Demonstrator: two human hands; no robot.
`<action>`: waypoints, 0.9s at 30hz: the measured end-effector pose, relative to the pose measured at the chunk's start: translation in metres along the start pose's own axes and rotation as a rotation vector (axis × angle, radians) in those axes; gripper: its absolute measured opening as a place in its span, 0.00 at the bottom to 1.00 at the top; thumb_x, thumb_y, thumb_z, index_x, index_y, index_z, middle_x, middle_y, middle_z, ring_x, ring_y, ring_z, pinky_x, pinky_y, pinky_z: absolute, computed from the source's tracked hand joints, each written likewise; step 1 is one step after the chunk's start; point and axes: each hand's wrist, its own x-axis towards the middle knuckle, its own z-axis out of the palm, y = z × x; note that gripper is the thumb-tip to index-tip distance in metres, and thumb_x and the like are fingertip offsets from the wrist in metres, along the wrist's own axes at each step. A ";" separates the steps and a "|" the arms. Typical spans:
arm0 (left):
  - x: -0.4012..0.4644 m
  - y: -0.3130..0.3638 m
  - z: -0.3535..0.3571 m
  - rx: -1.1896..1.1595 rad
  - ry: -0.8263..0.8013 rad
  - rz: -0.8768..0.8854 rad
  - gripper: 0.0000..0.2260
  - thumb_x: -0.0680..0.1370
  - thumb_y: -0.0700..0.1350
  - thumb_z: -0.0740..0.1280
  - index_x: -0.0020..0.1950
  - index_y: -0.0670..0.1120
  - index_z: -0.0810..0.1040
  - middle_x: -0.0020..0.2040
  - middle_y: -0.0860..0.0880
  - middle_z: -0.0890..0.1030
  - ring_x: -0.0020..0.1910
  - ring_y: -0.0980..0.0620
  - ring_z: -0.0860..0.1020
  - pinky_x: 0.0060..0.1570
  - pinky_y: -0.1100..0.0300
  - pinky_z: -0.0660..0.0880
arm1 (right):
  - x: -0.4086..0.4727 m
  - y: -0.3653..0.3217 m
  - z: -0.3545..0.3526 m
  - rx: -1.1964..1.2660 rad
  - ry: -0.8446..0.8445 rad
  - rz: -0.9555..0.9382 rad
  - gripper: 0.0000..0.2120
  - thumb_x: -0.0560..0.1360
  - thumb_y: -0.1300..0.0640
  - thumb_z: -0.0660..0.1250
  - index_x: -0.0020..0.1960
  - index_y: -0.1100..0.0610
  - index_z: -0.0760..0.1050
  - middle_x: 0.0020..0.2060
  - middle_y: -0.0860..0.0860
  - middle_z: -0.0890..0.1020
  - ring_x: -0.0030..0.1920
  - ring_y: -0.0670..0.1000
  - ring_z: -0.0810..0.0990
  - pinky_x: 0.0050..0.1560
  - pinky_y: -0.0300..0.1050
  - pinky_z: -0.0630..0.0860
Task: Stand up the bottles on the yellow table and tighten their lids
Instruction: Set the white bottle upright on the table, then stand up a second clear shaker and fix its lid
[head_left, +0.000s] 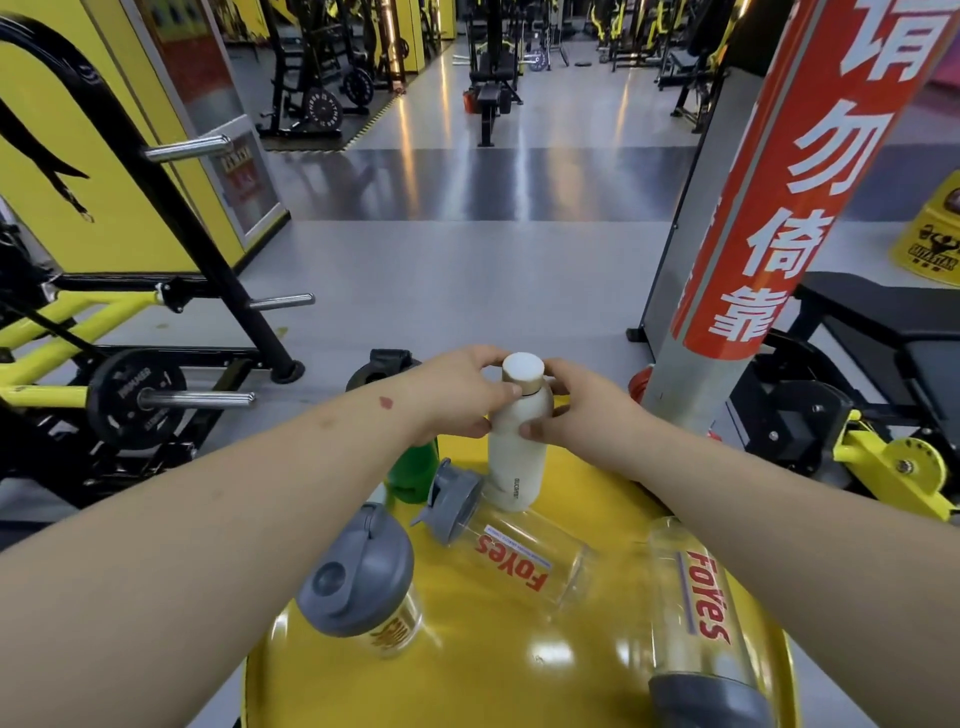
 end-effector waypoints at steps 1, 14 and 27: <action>0.000 0.000 0.001 0.016 0.009 0.002 0.16 0.81 0.47 0.68 0.69 0.56 0.75 0.55 0.45 0.81 0.47 0.47 0.82 0.48 0.57 0.84 | -0.001 0.002 0.001 -0.007 -0.003 0.016 0.34 0.73 0.53 0.78 0.75 0.47 0.68 0.67 0.49 0.79 0.63 0.54 0.81 0.60 0.51 0.78; -0.029 -0.021 -0.018 0.078 -0.062 -0.153 0.16 0.81 0.39 0.64 0.69 0.48 0.74 0.57 0.41 0.82 0.56 0.46 0.83 0.63 0.53 0.79 | -0.045 0.028 0.083 -0.762 -0.414 0.166 0.35 0.66 0.38 0.78 0.64 0.55 0.70 0.46 0.49 0.76 0.45 0.55 0.77 0.40 0.47 0.75; -0.058 -0.035 -0.027 0.782 -0.123 -0.005 0.35 0.73 0.55 0.75 0.78 0.54 0.67 0.74 0.53 0.73 0.67 0.50 0.75 0.56 0.58 0.74 | -0.045 0.025 0.059 -0.512 -0.465 0.070 0.48 0.61 0.43 0.82 0.74 0.51 0.62 0.64 0.50 0.78 0.57 0.55 0.81 0.57 0.55 0.82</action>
